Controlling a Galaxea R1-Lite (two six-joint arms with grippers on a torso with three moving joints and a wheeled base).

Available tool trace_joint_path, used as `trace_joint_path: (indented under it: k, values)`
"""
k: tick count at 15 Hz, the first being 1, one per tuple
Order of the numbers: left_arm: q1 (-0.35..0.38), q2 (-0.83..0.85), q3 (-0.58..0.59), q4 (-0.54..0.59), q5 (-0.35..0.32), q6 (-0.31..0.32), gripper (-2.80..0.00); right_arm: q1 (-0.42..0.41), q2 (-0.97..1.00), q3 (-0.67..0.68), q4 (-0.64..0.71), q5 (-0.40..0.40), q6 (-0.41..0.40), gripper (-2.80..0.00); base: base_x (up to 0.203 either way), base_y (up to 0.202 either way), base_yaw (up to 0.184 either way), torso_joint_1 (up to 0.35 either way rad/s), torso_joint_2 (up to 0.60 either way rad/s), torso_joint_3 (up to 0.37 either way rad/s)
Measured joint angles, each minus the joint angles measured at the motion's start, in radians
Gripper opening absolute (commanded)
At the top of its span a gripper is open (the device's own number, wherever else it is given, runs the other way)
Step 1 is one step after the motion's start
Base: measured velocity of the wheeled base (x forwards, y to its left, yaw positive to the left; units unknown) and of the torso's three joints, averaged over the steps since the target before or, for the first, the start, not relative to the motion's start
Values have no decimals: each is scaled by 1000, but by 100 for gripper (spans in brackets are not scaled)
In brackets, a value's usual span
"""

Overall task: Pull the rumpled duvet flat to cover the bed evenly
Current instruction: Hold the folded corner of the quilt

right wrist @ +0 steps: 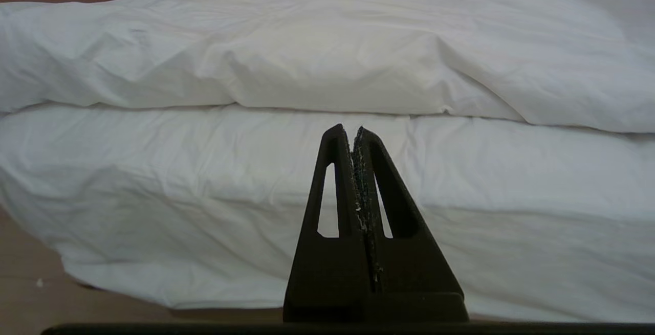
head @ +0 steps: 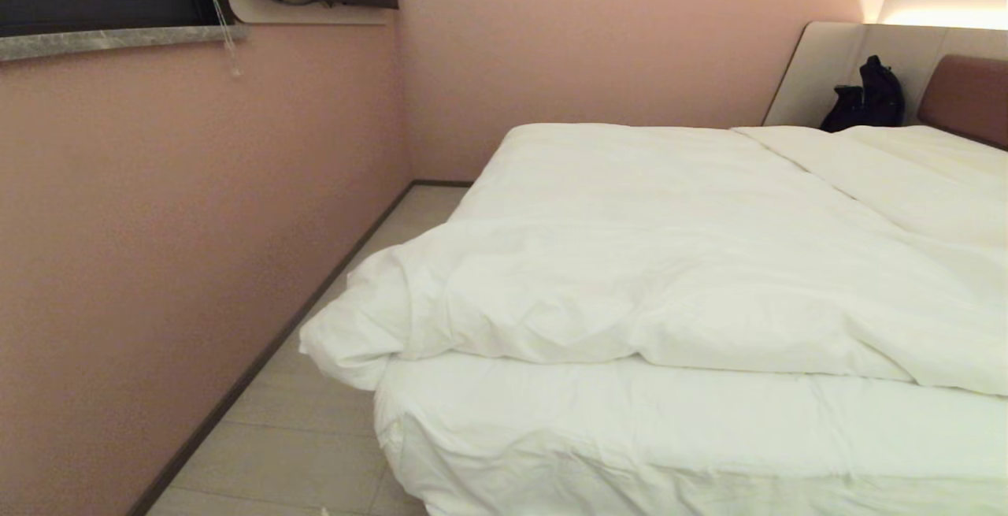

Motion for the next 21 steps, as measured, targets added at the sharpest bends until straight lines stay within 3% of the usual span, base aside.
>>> trace_joint_path:
  k: [3, 12, 21]
  values:
    - [0, 0, 0, 0, 0, -1, -280, 0, 0, 0, 0, 0, 0, -280, 134, 0, -1, 9, 4, 1]
    - [0, 0, 0, 0, 0, -2, -280, 0, 0, 0, -1, 0, 0, -280, 0, 0, 0, 0, 0, 0]
    - [0, 0, 0, 0, 0, -2, -280, 0, 0, 0, 0, 0, 0, -280, 1, -127, 1, 3, 2, 1]
